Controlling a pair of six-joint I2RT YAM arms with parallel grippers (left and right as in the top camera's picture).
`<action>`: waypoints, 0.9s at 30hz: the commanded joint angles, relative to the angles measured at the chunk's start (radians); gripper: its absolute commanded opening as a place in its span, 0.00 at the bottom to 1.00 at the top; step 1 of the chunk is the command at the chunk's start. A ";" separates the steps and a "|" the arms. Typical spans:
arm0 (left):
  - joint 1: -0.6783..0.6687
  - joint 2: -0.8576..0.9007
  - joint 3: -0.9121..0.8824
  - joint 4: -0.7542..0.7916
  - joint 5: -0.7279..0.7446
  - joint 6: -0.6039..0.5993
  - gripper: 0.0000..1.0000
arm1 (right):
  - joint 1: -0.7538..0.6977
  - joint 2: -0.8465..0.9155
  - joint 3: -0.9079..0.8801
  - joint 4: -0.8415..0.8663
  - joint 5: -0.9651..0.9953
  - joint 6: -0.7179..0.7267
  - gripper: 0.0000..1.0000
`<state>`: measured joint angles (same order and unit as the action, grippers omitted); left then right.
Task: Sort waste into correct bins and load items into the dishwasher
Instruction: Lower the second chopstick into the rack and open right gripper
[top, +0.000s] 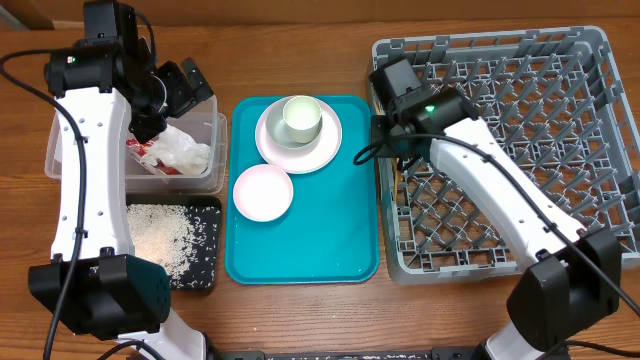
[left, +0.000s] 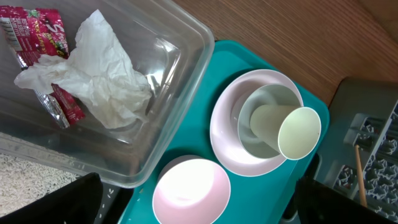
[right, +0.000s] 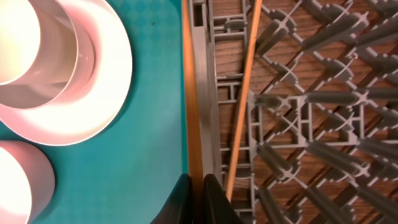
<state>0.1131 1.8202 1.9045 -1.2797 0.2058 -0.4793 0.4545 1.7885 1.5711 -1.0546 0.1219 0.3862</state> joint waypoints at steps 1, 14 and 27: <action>-0.002 0.001 0.015 -0.002 -0.004 0.008 1.00 | -0.045 -0.037 0.027 -0.005 0.030 -0.064 0.04; -0.002 0.001 0.015 -0.002 -0.004 0.008 1.00 | -0.075 -0.050 0.026 0.108 -0.115 -0.151 0.04; -0.002 0.001 0.015 -0.002 -0.004 0.008 1.00 | -0.084 -0.049 0.025 0.156 -0.093 -0.151 0.04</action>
<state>0.1131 1.8202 1.9045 -1.2797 0.2058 -0.4793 0.3801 1.7771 1.5715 -0.9138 0.0296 0.2390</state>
